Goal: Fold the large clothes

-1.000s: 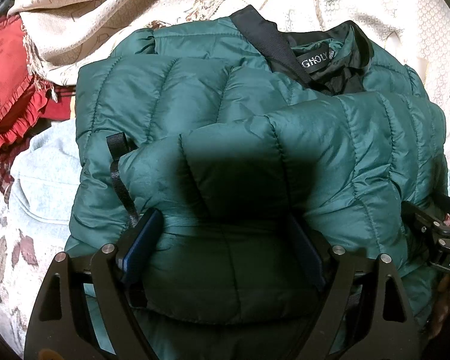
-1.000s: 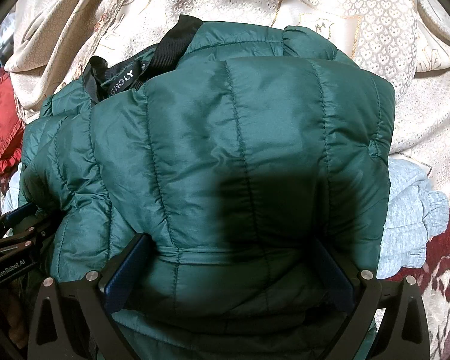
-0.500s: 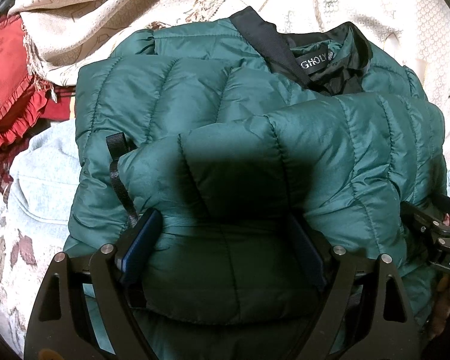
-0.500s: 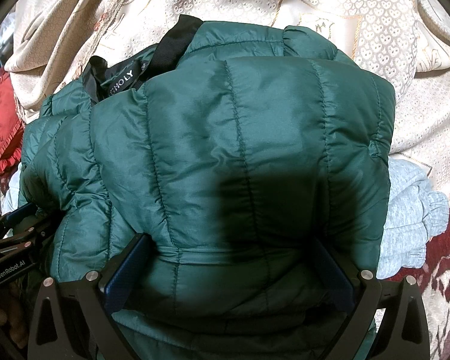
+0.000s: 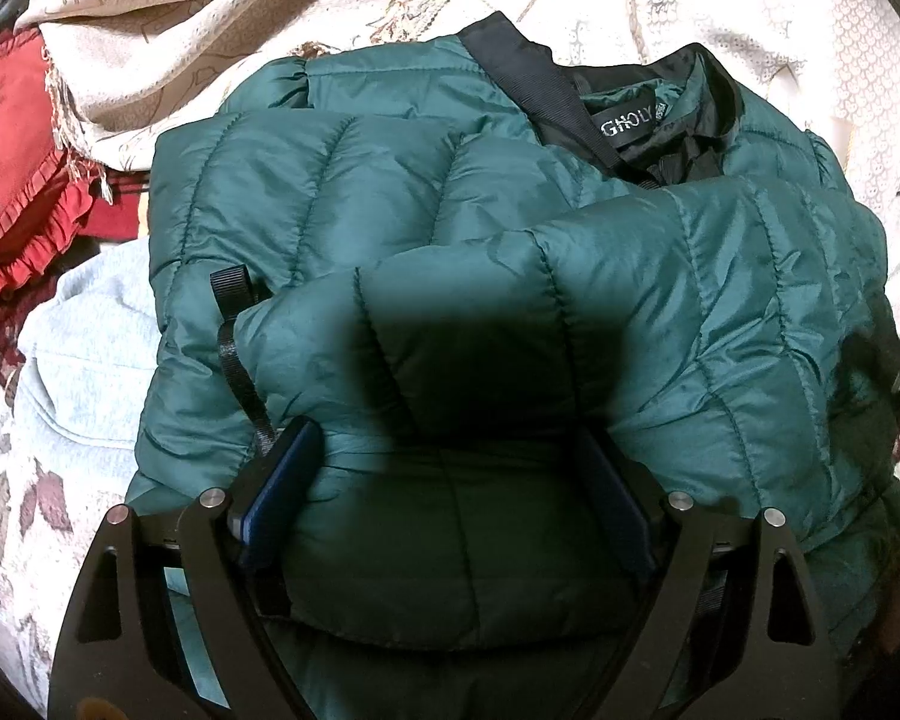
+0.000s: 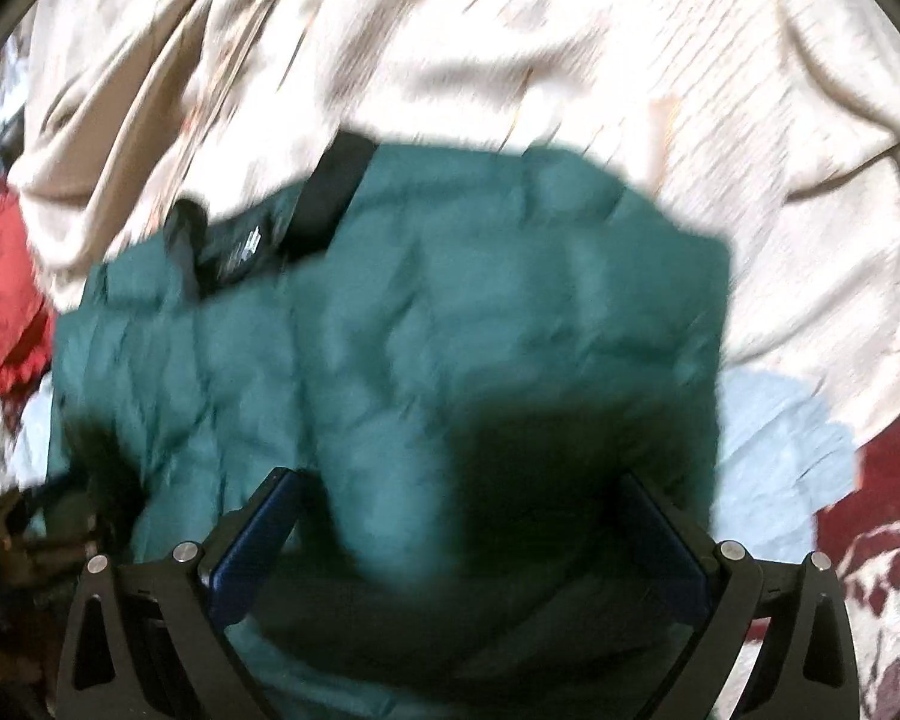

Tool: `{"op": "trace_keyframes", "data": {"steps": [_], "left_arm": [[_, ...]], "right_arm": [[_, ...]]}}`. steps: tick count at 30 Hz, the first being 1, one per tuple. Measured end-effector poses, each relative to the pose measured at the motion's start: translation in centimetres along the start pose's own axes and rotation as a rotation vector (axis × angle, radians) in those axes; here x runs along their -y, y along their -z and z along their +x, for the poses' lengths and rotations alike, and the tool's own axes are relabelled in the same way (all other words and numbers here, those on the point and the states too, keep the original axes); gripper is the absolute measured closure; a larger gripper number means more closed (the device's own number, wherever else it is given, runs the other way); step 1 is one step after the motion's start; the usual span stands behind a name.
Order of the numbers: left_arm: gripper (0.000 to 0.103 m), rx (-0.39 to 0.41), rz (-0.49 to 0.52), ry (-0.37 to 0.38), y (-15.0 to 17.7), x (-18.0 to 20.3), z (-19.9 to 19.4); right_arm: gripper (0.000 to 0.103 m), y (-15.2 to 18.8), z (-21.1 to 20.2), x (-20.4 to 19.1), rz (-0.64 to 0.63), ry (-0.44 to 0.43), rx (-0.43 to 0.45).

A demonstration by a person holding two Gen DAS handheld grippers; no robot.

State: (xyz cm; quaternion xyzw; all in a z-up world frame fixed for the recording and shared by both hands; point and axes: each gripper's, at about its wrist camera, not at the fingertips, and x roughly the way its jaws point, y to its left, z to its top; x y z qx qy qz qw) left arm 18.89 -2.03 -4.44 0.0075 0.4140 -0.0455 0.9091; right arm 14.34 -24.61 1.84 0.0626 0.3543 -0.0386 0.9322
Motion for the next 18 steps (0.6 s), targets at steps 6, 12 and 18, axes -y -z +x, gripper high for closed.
{"op": "trace_keyframes", "data": {"steps": [6, 12, 18], "left_arm": [[0.016, 0.003, 0.001, 0.001, 0.1, 0.0, 0.0], [0.016, 0.010, -0.005, 0.012, 0.1, -0.1, -0.1], [0.016, 0.140, -0.082, 0.029, -0.3, -2.7, -4.3]], "right_arm": [[0.000, -1.9, 3.7, 1.9, 0.080, -0.047, -0.086], [0.000, -2.0, 3.3, 1.5, 0.031, -0.018, -0.082], [0.000, -1.2, -4.0, 2.9, 0.084, -0.047, 0.001]]}}
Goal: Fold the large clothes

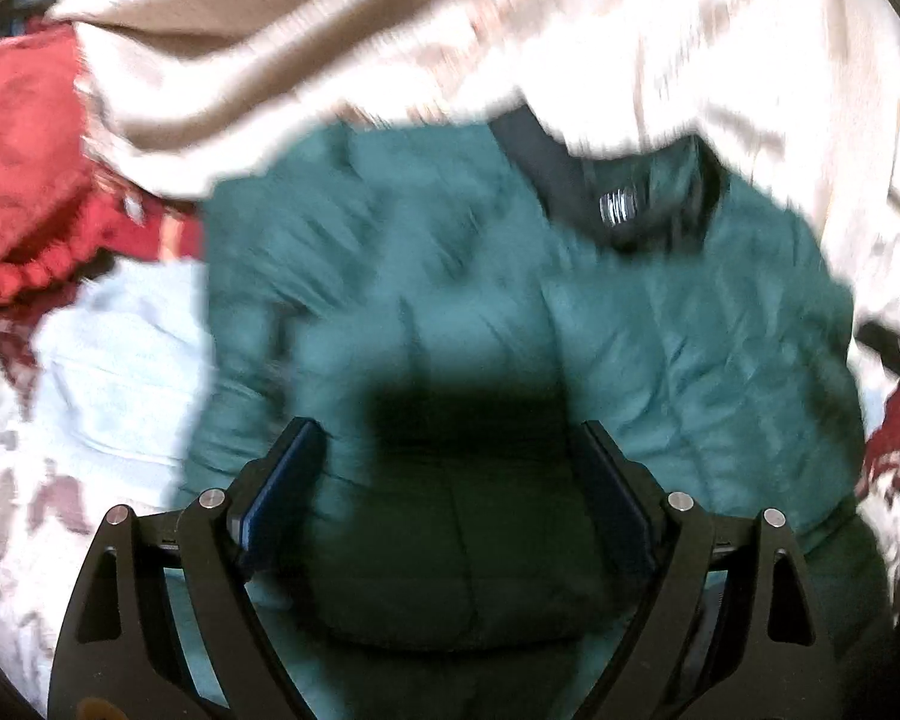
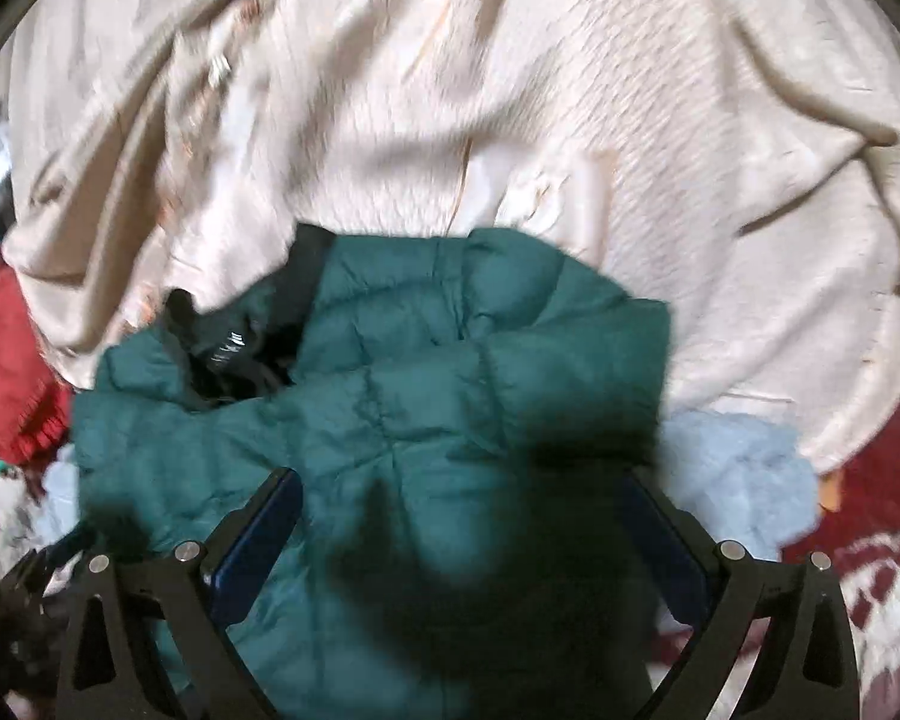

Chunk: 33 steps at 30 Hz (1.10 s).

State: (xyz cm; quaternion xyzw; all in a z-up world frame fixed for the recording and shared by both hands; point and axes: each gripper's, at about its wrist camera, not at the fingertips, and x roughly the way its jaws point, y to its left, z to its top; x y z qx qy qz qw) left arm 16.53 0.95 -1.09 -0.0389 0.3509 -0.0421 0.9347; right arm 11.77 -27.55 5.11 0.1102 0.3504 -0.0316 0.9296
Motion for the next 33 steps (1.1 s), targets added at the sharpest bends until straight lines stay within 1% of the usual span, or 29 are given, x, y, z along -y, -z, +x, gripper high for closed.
{"op": "trace_keyframes", "data": {"steps": [1, 2, 3, 4, 6, 7, 9, 11, 12, 13, 14, 16, 18, 19, 23, 26, 31, 33], "left_arm": [[0.016, 0.042, -0.023, -0.028, -0.1, -0.9, -1.6], [0.016, 0.057, -0.042, -0.042, -0.2, -1.6, -2.5], [0.016, 0.049, -0.068, -0.050, -0.1, -2.6, -3.4], [0.016, 0.024, -0.078, -0.045, 0.0, -3.4, -4.0], [0.016, -0.013, -0.075, -0.036, 0.5, -4.7, -5.2], [0.016, -0.021, -0.041, -0.044, 0.9, -5.5, -6.3], [0.016, -0.033, 0.030, -0.087, 1.8, -6.4, -8.3], [0.016, -0.064, 0.104, -0.109, 3.1, -7.6, -10.4], [0.016, -0.088, 0.126, -0.113, 3.9, -8.5, -11.5], [0.016, -0.101, 0.138, -0.115, 4.8, -9.1, -12.4], [0.016, -0.111, 0.152, -0.114, 5.5, -9.5, -13.2], [0.016, -0.129, 0.174, -0.124, 7.3, -10.5, -14.6], [0.016, -0.144, 0.164, -0.119, 8.5, -11.3, -15.3], [0.016, -0.156, 0.144, -0.107, 9.2, -11.8, -15.5], [0.016, -0.195, 0.087, -0.087, 11.3, -13.0, -15.0], [0.016, -0.235, 0.091, -0.072, 12.9, -12.9, -13.8], [0.016, -0.241, 0.127, -0.026, 14.4, -12.5, -13.2], [0.016, -0.237, 0.099, 0.009, 14.6, -13.2, -13.1]], "right_arm": [[0.000, 0.5, -1.1, 0.1, -0.008, 0.007, -0.007], [0.000, 1.2, -2.3, 0.2, -0.019, 0.019, -0.013], [0.000, 2.2, -3.7, 0.0, -0.035, 0.026, -0.018], [0.000, 2.9, -4.7, 0.3, -0.045, 0.027, -0.024], [0.000, 4.6, -7.2, 0.7, -0.048, 0.014, -0.036], [0.000, 5.2, -8.1, 0.9, -0.043, 0.009, -0.038], [0.000, 7.3, -10.3, 1.4, -0.024, -0.005, -0.029], [0.000, 10.8, -12.0, 2.1, -0.005, -0.024, -0.024], [0.000, 12.0, -12.1, 2.3, -0.004, -0.015, -0.041], [0.000, 13.1, -12.0, 2.5, -0.011, 0.010, -0.093], [0.000, 13.5, -11.8, 2.4, -0.019, 0.026, -0.125], [0.000, 14.0, -11.9, 2.4, -0.032, 0.022, -0.127], [0.000, 14.4, -11.6, 2.6, -0.036, 0.037, -0.149], [0.000, 14.7, -11.6, 2.7, -0.036, 0.039, -0.160], [0.000, 15.3, -10.0, 2.9, -0.051, 0.068, -0.234], [0.000, 15.7, -9.1, 2.5, -0.077, 0.090, -0.264], [0.000, 16.2, -8.2, 2.2, -0.093, 0.100, -0.286], [0.000, 16.5, -7.8, 2.2, -0.090, 0.101, -0.301]]}}
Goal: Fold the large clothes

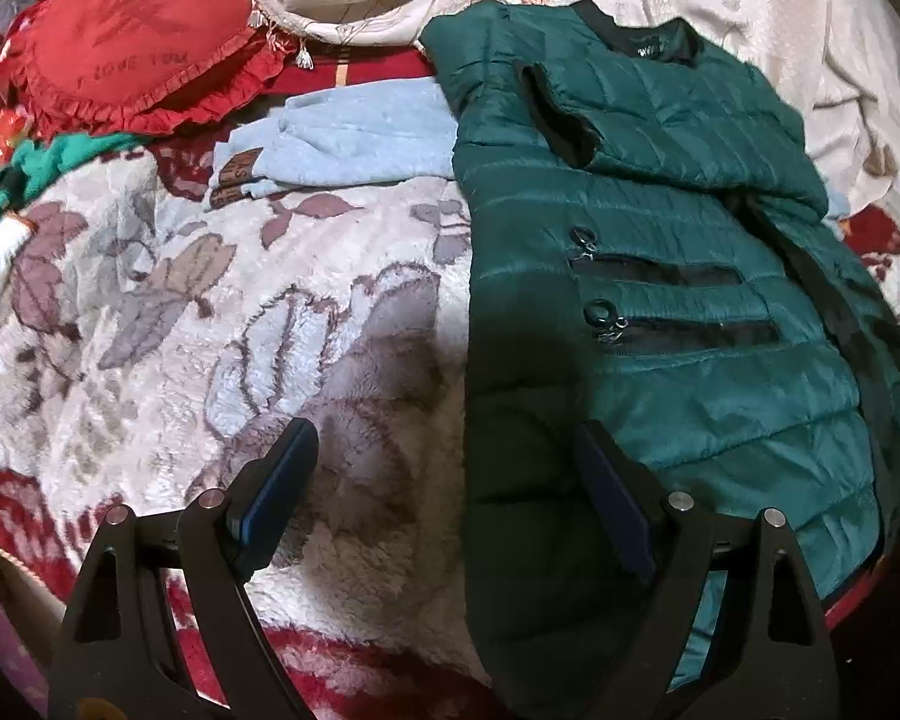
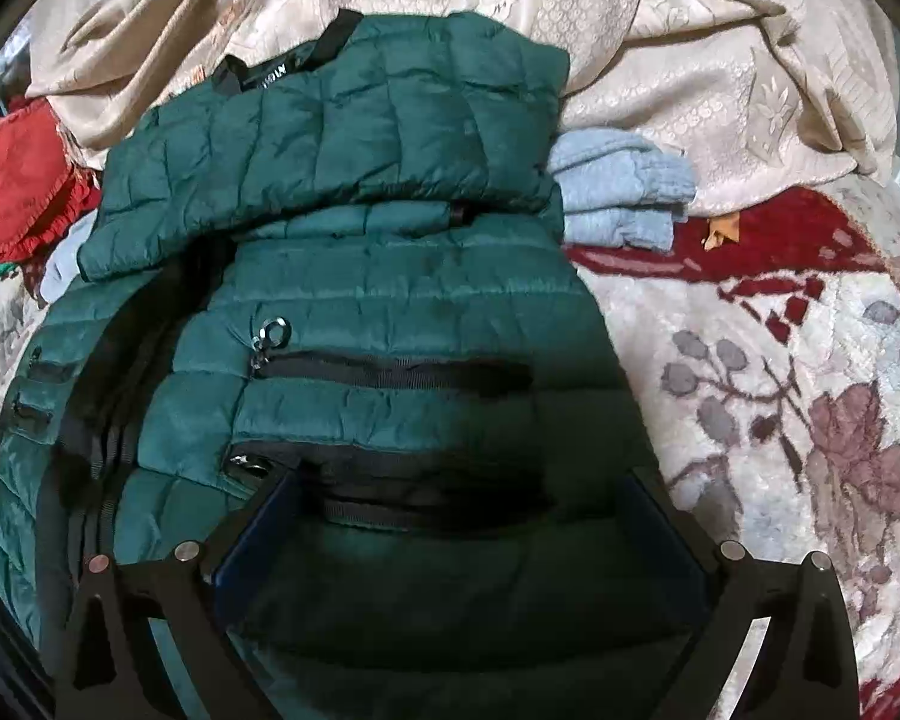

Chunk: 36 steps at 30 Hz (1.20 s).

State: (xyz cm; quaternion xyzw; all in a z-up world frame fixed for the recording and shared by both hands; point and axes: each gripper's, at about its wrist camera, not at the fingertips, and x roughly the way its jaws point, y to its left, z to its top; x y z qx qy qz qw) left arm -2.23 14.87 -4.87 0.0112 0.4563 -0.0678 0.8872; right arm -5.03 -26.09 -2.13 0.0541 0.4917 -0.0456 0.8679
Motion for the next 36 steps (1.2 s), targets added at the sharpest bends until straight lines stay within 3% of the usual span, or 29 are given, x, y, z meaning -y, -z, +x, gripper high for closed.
{"op": "trace_keyframes", "data": {"steps": [6, 11, 19, 27, 31, 36], "left_arm": [[0.013, -0.018, -0.122, 0.149, 1.1, -2.5, 0.9], [0.013, 0.013, -0.077, 0.209, 2.1, -2.2, -0.2], [0.014, 0.091, -0.130, 0.311, 2.7, -2.9, -3.4], [0.014, 0.036, -0.013, 0.335, 2.3, -0.3, -1.9], [0.013, 0.005, 0.033, 0.410, 2.8, 0.8, -0.4], [0.013, 0.014, 0.028, 0.486, 2.3, 0.6, 0.5]], "right_arm": [[0.000, 0.2, 0.6, -0.1, 0.010, 0.004, -0.014], [0.000, 0.3, 1.0, -0.2, 0.011, 0.013, -0.017], [0.000, 0.1, 1.0, -0.5, 0.008, 0.026, -0.023], [0.000, -0.7, -0.3, -0.2, 0.008, 0.021, 0.000], [0.000, -1.0, -2.9, 0.8, 0.027, -0.015, 0.100], [0.000, 1.6, -4.3, 3.9, 0.017, -0.087, 0.086]]}}
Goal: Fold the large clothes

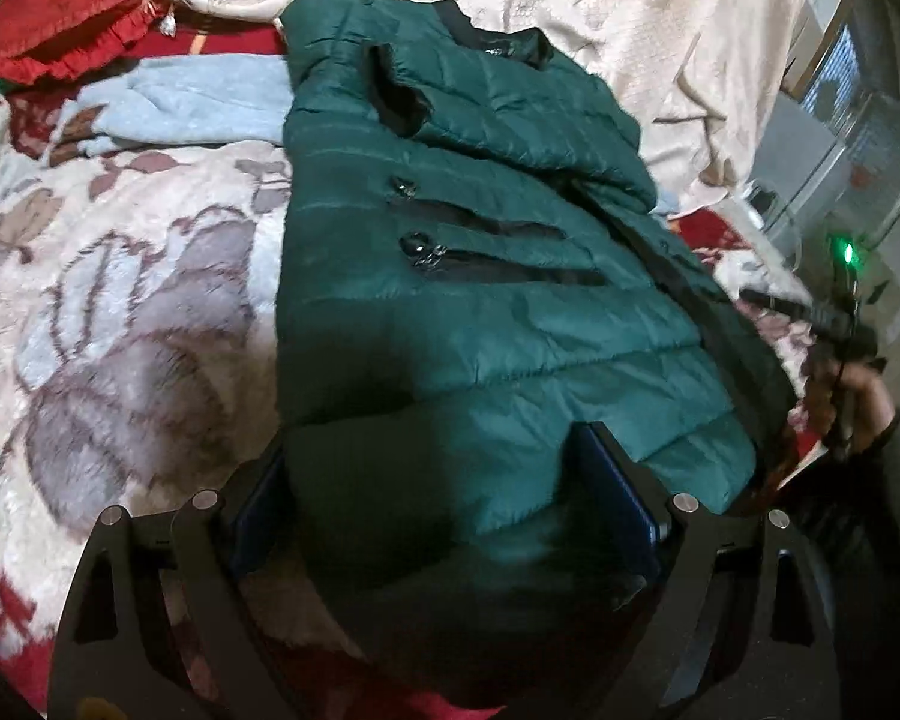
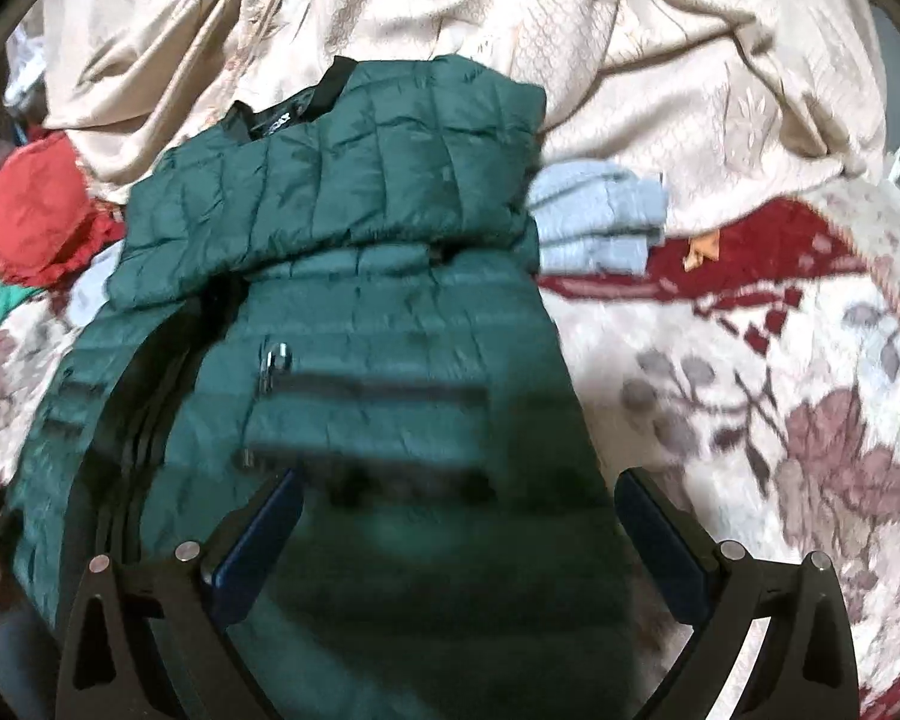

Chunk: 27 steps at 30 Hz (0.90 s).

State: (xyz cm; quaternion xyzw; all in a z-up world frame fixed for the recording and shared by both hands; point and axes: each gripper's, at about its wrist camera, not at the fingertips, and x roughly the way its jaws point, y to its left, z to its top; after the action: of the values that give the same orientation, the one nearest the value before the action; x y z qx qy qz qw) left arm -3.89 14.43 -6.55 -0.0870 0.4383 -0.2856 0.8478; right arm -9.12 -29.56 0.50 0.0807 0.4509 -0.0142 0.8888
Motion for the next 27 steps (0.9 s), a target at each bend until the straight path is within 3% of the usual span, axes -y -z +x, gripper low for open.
{"op": "trace_keyframes", "data": {"steps": [2, 6, 9, 11, 13, 14, 17, 21, 24, 26, 27], "left_arm": [[0.013, -0.006, 0.002, 0.014, -0.3, -0.2, 0.1], [0.013, -0.005, 0.020, -0.003, -0.2, 0.3, 0.0], [0.013, 0.012, -0.011, -0.016, -0.2, 0.4, 0.0], [0.014, 0.020, -0.029, -0.014, -0.2, 0.7, -0.2], [0.014, 0.040, -0.041, 0.017, -0.3, 1.2, -0.7], [0.014, 0.056, -0.040, 0.026, -0.3, 1.4, -1.1], [0.014, 0.067, -0.055, 0.020, -0.7, 1.3, -1.6], [0.014, 0.017, -0.064, -0.056, -0.2, 0.9, -0.2], [0.014, 0.039, -0.072, -0.071, 0.3, 1.1, -0.1], [0.014, 0.046, -0.090, -0.063, 0.4, 1.2, 0.0], [0.014, 0.048, -0.100, -0.034, 0.6, 1.2, -0.1]], "right_arm": [[0.000, 1.8, -0.9, 1.7, 0.012, -0.039, -0.003], [0.000, 5.0, 0.0, 4.5, 0.058, -0.123, -0.096], [0.000, 5.6, 0.1, 4.4, 0.060, -0.160, -0.089], [0.000, 5.4, 0.1, 3.8, 0.052, -0.261, -0.082], [0.000, 5.2, -0.3, 3.4, 0.071, -0.439, -0.059], [0.000, 5.1, -0.5, 3.5, 0.081, -0.476, -0.035], [0.000, 5.4, 0.6, 4.1, 0.099, -0.384, -0.069], [0.001, 5.2, -0.1, 3.5, 0.085, -0.441, -0.008], [0.004, 5.2, 0.1, 2.6, 0.015, -0.415, 0.009], [0.015, 5.4, 1.5, 2.5, -0.001, -0.341, -0.046], [0.015, 5.2, 1.4, 2.5, -0.006, -0.338, -0.030]]}}
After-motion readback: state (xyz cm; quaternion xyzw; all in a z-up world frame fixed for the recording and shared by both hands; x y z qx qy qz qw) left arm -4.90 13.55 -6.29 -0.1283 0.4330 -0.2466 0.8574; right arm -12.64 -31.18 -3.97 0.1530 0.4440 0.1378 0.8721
